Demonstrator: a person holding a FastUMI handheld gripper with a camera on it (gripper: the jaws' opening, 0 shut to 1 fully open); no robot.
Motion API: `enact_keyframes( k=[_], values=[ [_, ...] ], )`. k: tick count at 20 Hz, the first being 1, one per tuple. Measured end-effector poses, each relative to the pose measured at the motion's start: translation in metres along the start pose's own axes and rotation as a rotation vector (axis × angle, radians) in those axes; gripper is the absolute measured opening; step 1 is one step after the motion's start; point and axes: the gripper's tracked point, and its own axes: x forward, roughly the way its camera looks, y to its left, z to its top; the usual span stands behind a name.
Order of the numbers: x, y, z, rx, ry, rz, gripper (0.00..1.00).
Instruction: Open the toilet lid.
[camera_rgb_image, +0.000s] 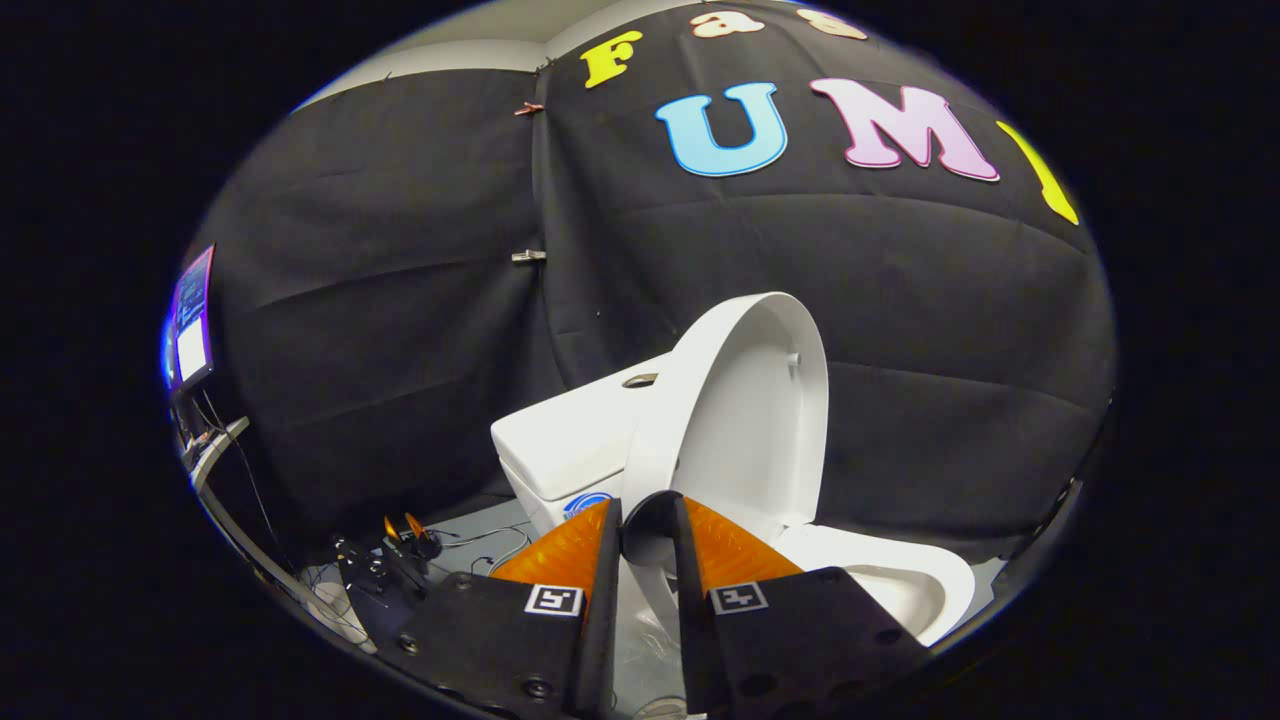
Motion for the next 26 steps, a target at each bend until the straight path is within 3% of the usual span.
enact_keyframes(
  k=[10, 11, 12, 16, 26],
  values=[
    [0.034, 0.033, -0.001, -0.039, 0.032, 0.042, 0.32],
    [0.033, 0.036, -0.002, -0.016, 0.033, 0.059, 0.36],
    [0.031, 0.036, -0.001, 0.004, 0.032, 0.056, 0.42],
    [0.032, 0.034, 0.005, 0.036, 0.012, 0.051, 1.00],
    [-0.018, 0.019, 0.064, -0.025, -0.178, 0.034, 0.99]
  ],
)
